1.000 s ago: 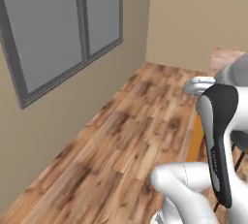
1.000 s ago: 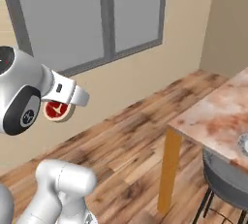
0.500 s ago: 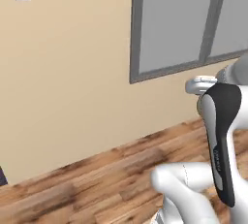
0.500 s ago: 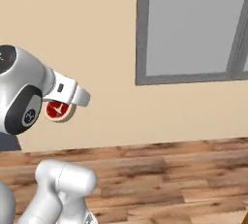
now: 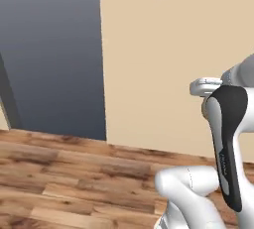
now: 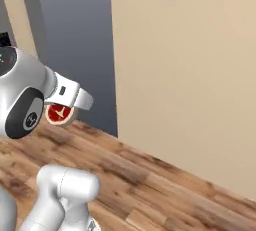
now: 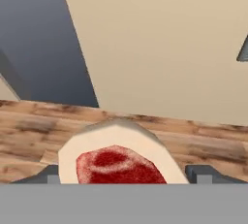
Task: Transport the steak and onion to the fridge. Place the steak on the rack containing meat and place the onion on the rack containing the vegetable, ensuring meats and vegetables are on different racks.
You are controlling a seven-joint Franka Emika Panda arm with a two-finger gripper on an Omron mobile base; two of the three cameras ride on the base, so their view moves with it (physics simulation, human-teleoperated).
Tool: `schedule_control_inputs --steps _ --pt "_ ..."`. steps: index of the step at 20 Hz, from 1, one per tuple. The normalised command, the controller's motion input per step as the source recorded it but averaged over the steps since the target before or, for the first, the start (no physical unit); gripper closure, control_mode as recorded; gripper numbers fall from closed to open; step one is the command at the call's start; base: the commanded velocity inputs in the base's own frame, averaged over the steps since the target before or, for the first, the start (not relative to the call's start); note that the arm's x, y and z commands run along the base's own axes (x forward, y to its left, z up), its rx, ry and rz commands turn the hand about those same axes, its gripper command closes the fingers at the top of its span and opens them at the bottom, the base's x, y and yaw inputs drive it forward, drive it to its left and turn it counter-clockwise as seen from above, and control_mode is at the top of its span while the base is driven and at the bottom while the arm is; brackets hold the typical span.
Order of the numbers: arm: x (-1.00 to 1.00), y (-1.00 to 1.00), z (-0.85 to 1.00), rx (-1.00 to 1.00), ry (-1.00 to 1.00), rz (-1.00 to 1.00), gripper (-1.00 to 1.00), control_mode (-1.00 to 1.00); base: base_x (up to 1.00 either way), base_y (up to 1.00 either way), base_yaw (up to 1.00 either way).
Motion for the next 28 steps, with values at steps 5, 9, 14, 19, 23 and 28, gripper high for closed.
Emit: schedule_control_inputs --steps 5,9,14,19,23,28 --pt "0.00 0.00 0.00 0.00 0.00 0.00 1.00 1.00 0.00 0.00 1.00" --pt "0.00 0.00 0.00 0.00 0.00 0.00 1.00 1.00 0.07 0.00 1.00" --pt "0.00 0.00 0.00 0.00 0.00 0.00 1.00 1.00 1.00 -0.46 0.40" --pt "0.00 0.00 0.00 0.00 0.00 0.00 1.00 1.00 1.00 -0.71 0.35" --pt "0.00 0.00 0.00 0.00 0.00 0.00 1.00 1.00 1.00 -0.18 0.25" --pt "0.00 0.00 0.00 0.00 0.00 0.00 1.00 1.00 1.00 -0.06 0.21"
